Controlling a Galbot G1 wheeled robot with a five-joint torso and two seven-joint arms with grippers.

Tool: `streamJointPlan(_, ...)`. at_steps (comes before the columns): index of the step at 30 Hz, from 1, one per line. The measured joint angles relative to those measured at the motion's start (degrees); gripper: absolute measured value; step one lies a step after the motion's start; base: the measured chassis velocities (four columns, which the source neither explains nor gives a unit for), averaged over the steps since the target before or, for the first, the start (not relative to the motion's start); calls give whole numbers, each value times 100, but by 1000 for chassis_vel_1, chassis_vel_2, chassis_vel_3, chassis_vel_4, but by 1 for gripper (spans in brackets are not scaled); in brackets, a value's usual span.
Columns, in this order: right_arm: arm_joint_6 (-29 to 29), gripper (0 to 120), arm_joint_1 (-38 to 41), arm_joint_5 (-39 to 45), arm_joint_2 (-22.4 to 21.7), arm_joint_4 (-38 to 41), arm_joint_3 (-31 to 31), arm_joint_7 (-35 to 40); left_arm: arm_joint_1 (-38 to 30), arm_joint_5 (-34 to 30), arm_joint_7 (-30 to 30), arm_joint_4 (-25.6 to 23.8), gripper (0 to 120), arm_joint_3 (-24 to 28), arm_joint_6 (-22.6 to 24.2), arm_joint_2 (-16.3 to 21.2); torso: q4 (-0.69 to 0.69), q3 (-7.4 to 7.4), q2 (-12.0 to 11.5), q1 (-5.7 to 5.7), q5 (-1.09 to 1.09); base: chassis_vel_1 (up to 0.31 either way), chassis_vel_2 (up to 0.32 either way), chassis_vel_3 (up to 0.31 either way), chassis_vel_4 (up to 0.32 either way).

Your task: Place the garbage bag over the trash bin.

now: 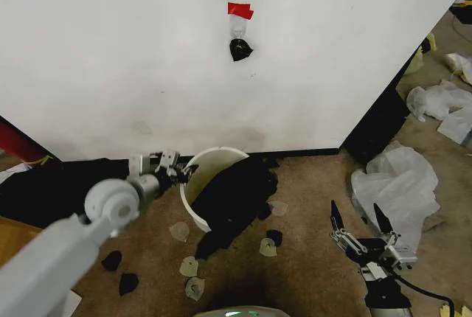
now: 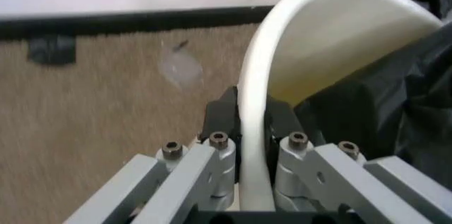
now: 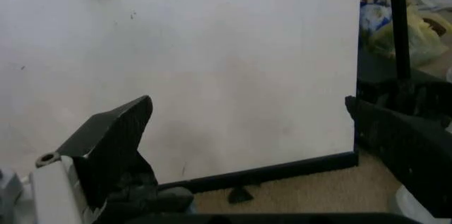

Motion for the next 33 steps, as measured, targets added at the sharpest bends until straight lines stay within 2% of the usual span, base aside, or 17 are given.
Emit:
streamJointPlan(3, -1, 100, 28, -7, 1, -45, -38, 12, 334, -33, -510, -101, 5, -5, -421, -289, 1, 0, 0, 0, 0, 0, 0, 0, 0)
streamJointPlan(4, -1, 100, 28, -7, 1, -45, -38, 12, 334, -33, -510, -101, 5, -5, -421, -289, 1, 0, 0, 0, 0, 0, 0, 0, 0)
streamJointPlan(7, -13, 100, 60, -13, 6, -96, -73, 27, 608, 9, -871, -148, 5, -5, -918, -654, 2, 0, 0, 0, -1, 0, 0, 0, 0)
streamJointPlan(13, -14, 100, 74, -15, 3, -189, -91, 30, 756, 298, -1231, -151, 5, -6, -1461, -1092, 1, 1, 0, 0, 1, 0, 0, 0, 0)
streamJointPlan(16, -11, 100, 100, -18, 24, -262, -99, 33, 987, 684, -1244, -120, 5, -7, -1804, -1448, 2, 1, 0, 0, 1, 0, 0, 0, 0)
streamJointPlan(17, -11, 100, 100, -18, 24, -262, -99, 33, 987, 684, -1244, -120, 5, -7, -1804, -1448, 2, 1, 0, 0, 1, 0, 0, 0, 0)
streamJointPlan(19, -11, 100, 113, -28, 43, -293, -112, 35, 1154, 889, -1216, -95, 5, -11, -1935, -1702, 2, 1, 0, 0, 0, 0, 0, 0, 0)
streamJointPlan(24, -19, 100, 136, -77, 78, -344, -147, 37, 1407, 1518, -905, 89, 5, -7, -2339, -2170, 2, 1, 0, 0, 1, 0, 0, 0, 0)
streamJointPlan(33, -40, 100, 119, -18, 72, -325, -154, 52, 1458, 2130, -558, 315, 5, 72, -2755, -2355, 1, 1, 0, 0, 0, 0, 0, 0, 0)
